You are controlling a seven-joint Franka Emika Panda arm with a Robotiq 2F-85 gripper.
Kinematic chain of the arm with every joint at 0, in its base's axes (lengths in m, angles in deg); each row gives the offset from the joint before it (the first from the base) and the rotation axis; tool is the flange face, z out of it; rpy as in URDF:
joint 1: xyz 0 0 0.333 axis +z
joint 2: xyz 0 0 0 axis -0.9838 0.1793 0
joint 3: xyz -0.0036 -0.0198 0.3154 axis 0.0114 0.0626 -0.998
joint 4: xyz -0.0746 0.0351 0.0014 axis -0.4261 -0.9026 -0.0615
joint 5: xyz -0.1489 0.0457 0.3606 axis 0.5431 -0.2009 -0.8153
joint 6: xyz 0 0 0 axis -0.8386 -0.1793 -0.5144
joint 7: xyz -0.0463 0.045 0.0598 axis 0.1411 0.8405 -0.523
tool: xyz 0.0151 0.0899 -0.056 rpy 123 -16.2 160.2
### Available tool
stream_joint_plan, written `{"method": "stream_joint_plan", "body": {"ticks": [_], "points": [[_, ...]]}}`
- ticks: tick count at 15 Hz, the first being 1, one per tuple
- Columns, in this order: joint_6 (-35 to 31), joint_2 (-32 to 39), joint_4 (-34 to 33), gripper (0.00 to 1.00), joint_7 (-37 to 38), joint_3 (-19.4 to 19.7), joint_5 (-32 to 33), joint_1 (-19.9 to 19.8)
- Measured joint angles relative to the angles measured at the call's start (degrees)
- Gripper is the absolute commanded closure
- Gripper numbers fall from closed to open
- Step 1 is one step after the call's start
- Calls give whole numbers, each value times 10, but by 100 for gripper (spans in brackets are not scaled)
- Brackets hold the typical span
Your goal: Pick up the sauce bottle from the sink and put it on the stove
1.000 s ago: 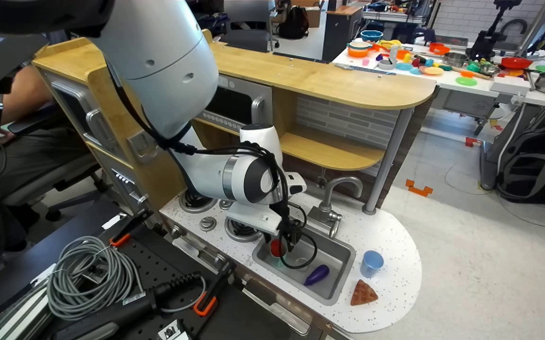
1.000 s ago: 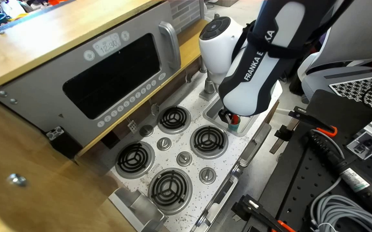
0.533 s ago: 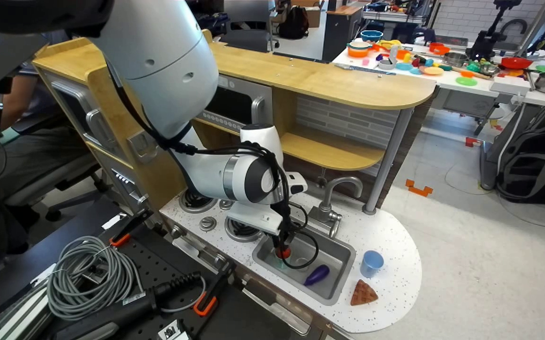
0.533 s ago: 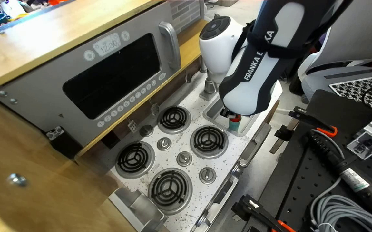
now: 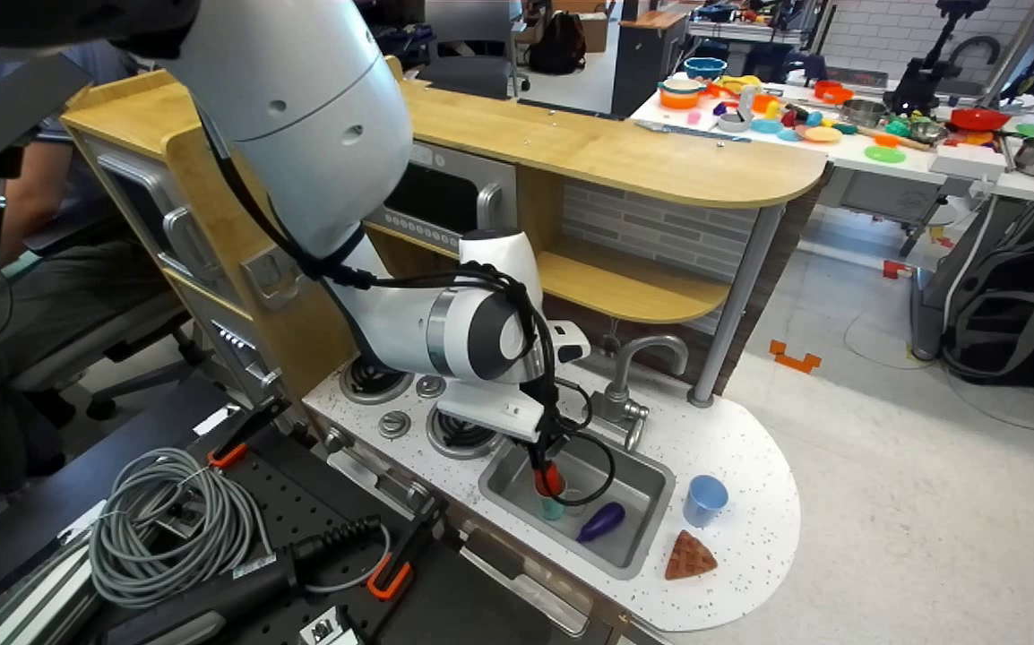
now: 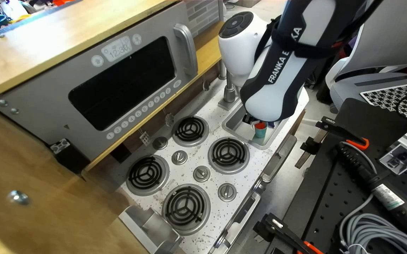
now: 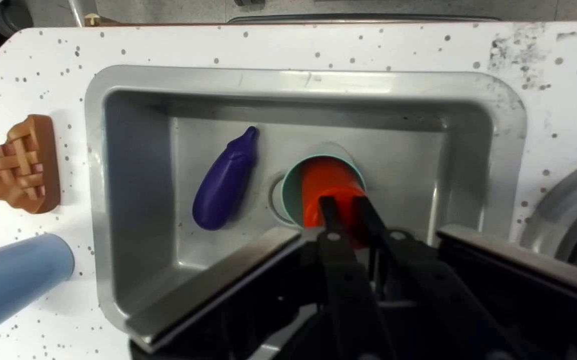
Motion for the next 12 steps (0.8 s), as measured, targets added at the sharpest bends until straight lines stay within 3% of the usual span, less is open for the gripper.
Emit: {"method": "stream_joint_plan", "body": {"ticks": [6,12], "points": [[1,-92,50,97,-45,-19,-19,-16],[4,-237,137,97,-118,-94,-81,-71]]}}
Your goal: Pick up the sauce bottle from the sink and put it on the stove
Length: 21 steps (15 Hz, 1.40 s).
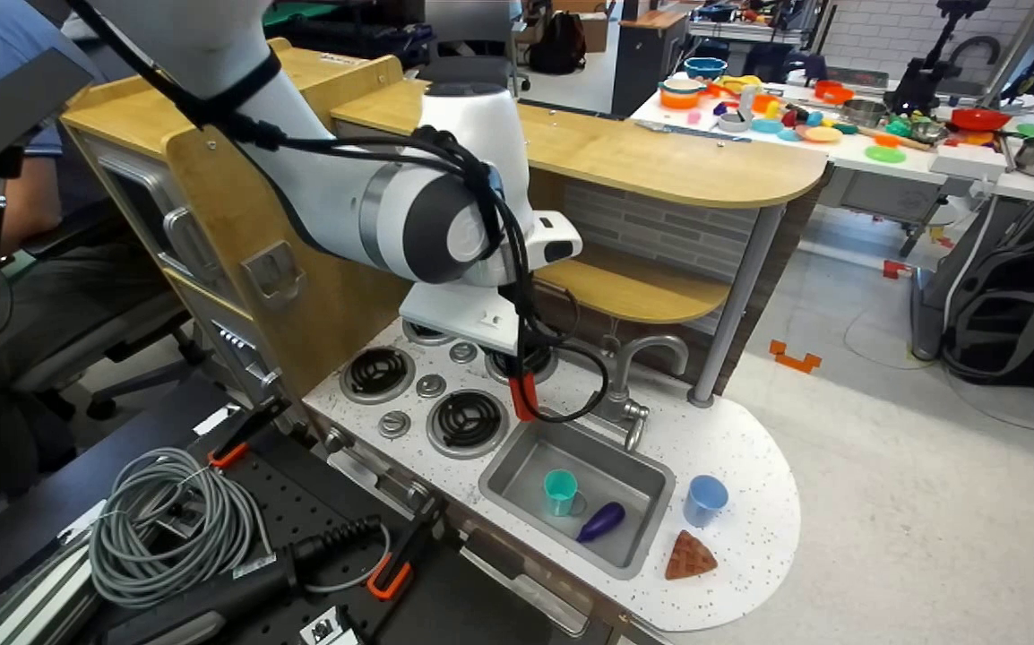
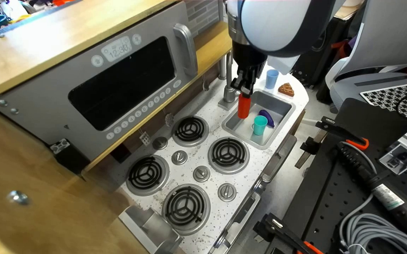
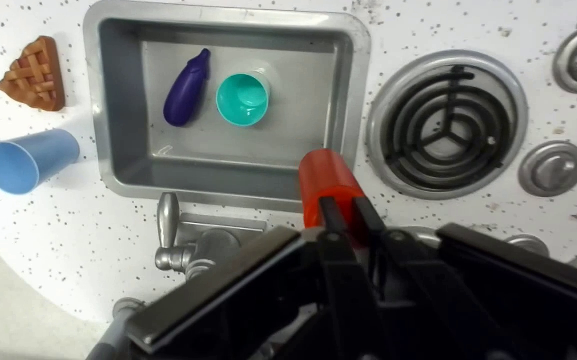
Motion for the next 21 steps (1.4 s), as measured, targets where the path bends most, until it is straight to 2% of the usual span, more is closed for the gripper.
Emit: {"method": "stream_joint_plan", "body": {"ticks": [5,8,16,21], "points": [[0,-60,54,97,-121,-86,-121,-70],[-1,-58,71,97,-183,-111,-159,-93],[-44,-14,86,97,-205,-103,-124,-79],[-79,18,81,97,-176,-69,-61,-44]]}}
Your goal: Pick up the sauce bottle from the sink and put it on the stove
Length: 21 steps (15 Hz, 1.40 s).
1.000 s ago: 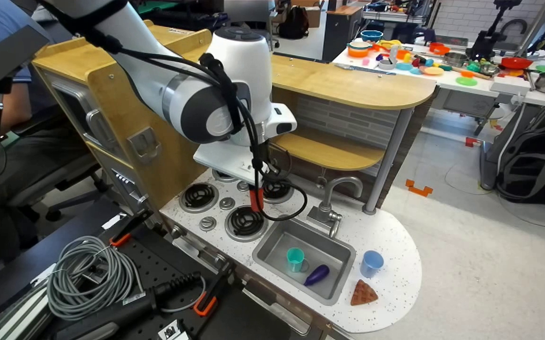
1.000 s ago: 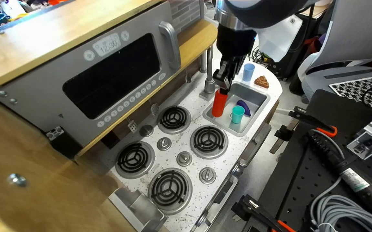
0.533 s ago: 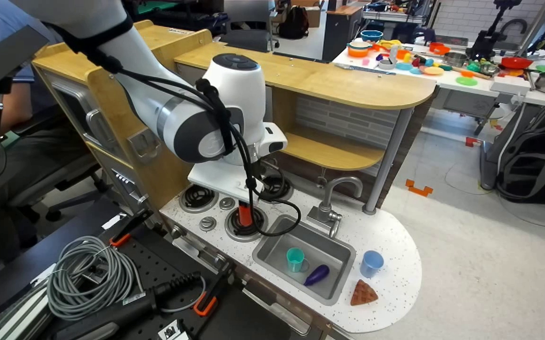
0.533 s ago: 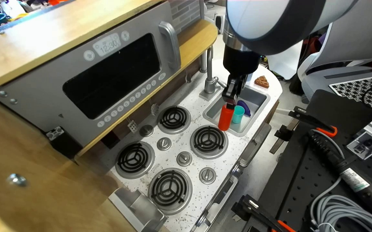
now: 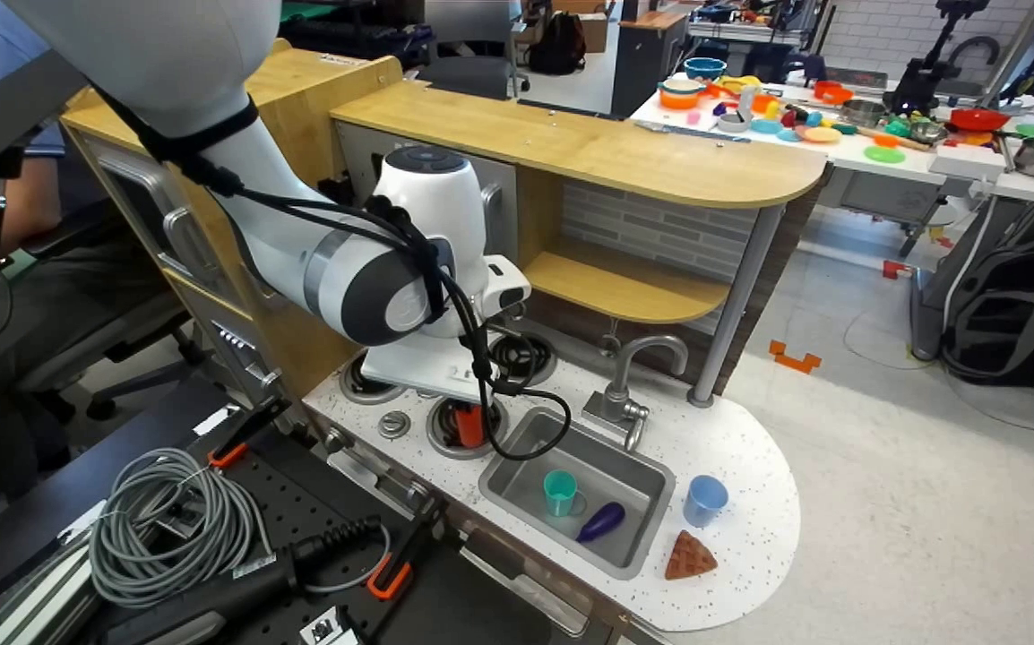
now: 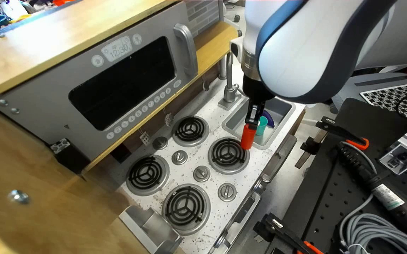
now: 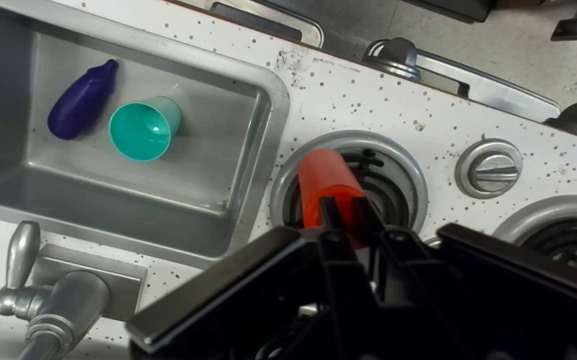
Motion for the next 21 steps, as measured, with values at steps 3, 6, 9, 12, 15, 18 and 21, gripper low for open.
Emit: {"method": "stream_joint_plan", "body": {"ticks": [3,6,9,12,15,18,21], "points": [[-3,19,-14,97,20,22,23,26],[-3,35,-32,97,35,31,32,42],[-3,45,-46,97,44,31,32,48],[-3,51,-54,97,50,31,32,51],[-3,54,-56,63,56,31,32,51],[-3,56,-58,53,69,31,32,51],[-3,57,-60,32,76,34,32,51]]}}
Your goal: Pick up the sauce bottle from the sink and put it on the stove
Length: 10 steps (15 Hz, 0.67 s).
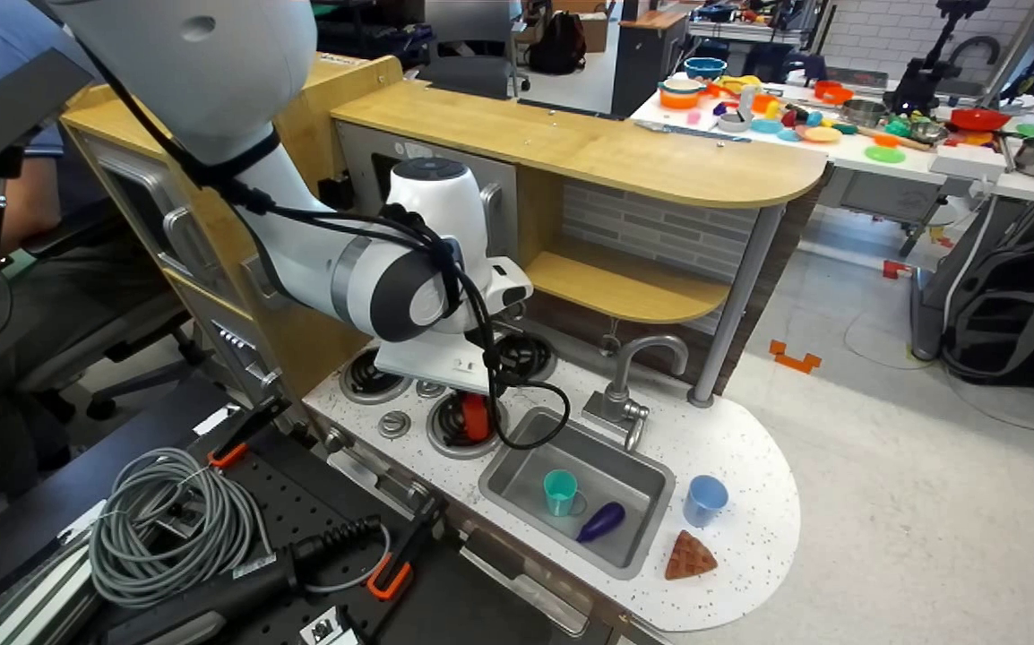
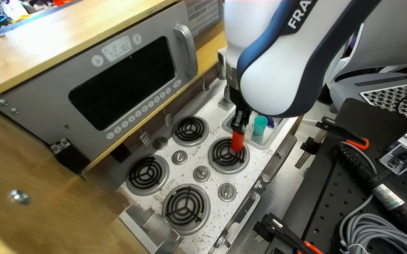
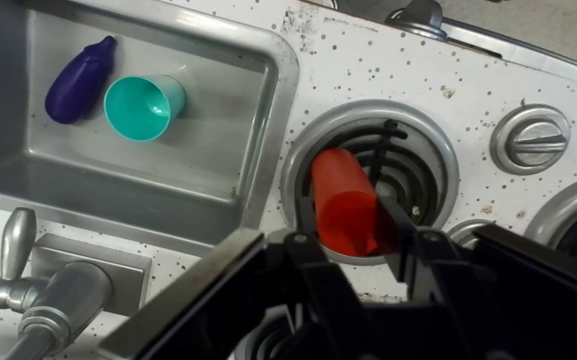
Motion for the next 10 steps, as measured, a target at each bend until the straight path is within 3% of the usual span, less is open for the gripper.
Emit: {"method": "stream_joint_plan", "body": {"ticks": [4,7,10], "points": [[0,-2,-4,2,2,11,0,-1],[12,-17,-2,0,2,17,0,-7],[67,-52,4,0,-6,15,-1,-27]]}}
